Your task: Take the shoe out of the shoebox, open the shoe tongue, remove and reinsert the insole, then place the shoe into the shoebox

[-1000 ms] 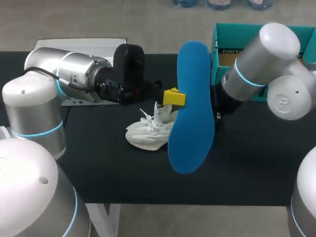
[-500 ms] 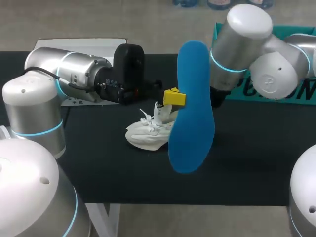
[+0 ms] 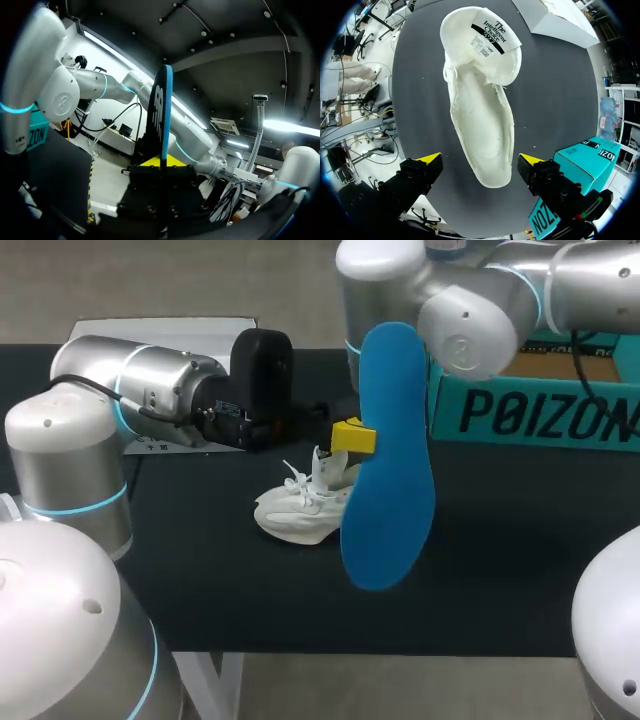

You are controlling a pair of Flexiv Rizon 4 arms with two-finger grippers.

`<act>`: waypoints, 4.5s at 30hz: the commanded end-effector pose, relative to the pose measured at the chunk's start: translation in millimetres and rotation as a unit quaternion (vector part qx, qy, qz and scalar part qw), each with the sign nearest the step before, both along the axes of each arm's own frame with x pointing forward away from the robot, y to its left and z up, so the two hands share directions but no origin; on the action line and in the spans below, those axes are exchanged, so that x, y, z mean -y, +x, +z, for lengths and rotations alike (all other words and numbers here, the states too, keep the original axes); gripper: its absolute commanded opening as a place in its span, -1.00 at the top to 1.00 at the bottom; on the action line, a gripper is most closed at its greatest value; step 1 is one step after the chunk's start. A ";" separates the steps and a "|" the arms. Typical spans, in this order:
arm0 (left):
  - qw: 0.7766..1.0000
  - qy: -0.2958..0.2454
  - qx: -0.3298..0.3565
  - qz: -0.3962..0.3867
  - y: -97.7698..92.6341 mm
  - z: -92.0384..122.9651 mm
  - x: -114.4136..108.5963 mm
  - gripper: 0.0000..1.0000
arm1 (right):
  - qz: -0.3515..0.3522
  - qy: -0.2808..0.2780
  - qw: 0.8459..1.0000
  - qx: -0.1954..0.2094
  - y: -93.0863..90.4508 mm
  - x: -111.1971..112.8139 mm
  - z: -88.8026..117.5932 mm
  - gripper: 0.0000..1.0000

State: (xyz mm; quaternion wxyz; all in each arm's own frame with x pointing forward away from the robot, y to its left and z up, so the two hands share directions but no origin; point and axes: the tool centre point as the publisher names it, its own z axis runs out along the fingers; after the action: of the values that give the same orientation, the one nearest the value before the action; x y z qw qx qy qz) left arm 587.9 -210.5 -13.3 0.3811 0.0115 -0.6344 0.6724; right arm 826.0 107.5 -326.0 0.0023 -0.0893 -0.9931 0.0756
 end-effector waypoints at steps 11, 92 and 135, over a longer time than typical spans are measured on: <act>1.000 -0.001 0.000 0.000 -0.3 -1.2 0.9 1.00 | -0.013 0.001 1.000 0.000 3.4 0.1 -4.4 -1.00; 1.000 -0.001 0.000 0.000 -0.3 -1.2 0.9 1.00 | -0.619 0.184 0.729 -0.228 35.6 -52.4 -29.0 1.00; 1.000 -0.001 0.000 0.000 -0.3 -1.2 0.9 1.00 | -0.525 0.178 0.804 -0.215 46.3 -51.9 -5.9 -1.00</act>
State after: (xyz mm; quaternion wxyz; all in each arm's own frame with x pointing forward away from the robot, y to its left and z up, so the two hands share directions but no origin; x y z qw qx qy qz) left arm 588.1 -210.7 -13.5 0.3811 0.0112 -0.6346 0.6723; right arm 878.9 173.2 -353.1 0.2769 -0.5756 -0.7646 -0.0861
